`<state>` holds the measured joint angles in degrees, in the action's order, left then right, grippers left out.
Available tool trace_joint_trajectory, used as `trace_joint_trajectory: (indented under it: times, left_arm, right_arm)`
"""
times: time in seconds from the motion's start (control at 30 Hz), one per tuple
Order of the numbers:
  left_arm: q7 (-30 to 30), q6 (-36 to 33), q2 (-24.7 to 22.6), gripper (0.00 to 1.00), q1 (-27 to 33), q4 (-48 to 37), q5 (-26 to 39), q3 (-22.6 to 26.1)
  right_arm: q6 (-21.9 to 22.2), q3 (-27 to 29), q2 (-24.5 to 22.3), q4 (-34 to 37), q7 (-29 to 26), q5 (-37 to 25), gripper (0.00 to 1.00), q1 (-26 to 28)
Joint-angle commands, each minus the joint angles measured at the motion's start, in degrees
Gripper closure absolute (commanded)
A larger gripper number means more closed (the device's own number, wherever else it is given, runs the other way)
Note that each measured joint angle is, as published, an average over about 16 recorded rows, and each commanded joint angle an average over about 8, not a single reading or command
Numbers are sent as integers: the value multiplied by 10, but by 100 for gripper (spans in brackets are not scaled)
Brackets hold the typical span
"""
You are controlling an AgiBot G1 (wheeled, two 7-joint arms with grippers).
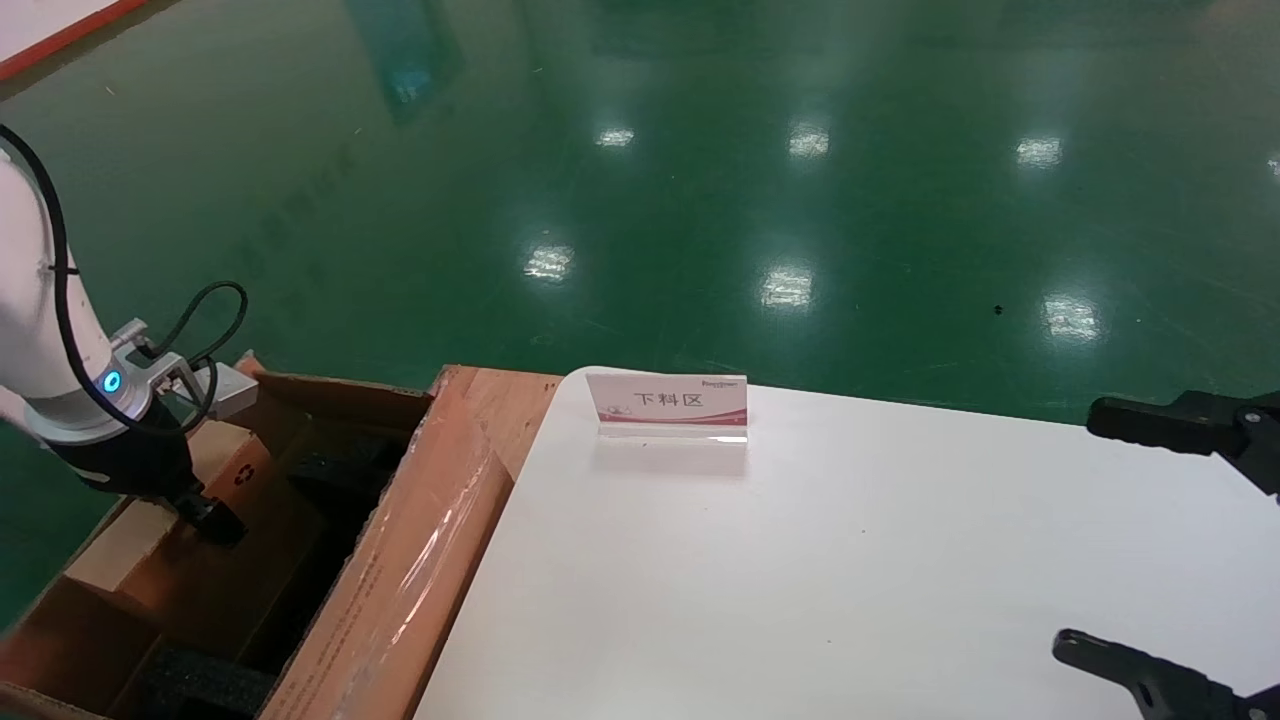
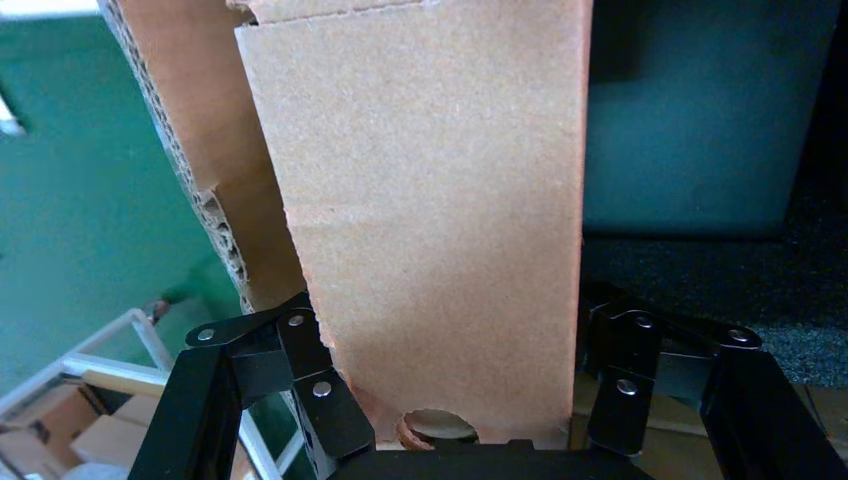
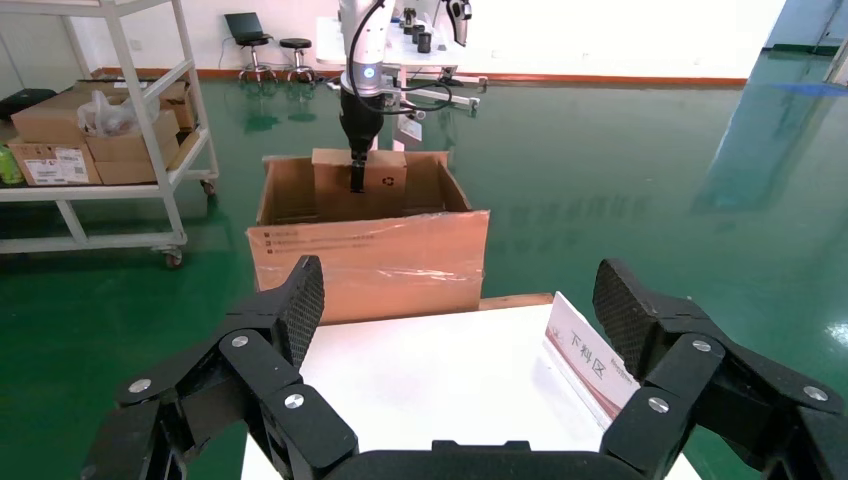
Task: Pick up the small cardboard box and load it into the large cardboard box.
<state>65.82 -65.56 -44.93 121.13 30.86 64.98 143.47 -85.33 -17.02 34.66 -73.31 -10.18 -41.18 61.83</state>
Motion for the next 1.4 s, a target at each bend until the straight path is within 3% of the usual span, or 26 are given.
trace_joint_trajectory:
  times: [0.03,0.1,0.13,1.1,1.4]
  left_arm:
    - [-4,-1,-1,25,-5,-7,-4,-2]
    - [-6,-2,-1,2,-8,-10,-6,-3]
    - [-6,-2,-1,0,-8,-10,-6,-3]
    - [-4,1,-1,0,2,1,0,-1]
    - [-50,39,6,0,61,55,2,-22]
  right_arm:
    - [0,0,0,0,0,0,0,0]
    - [0,0,0,0,0,0,0,0]
    - [0,0,0,0,0,0,0,0]
    - [0,0,0,0,0,0,0,0]
    - [0,0,0,0,0,0,0,0]
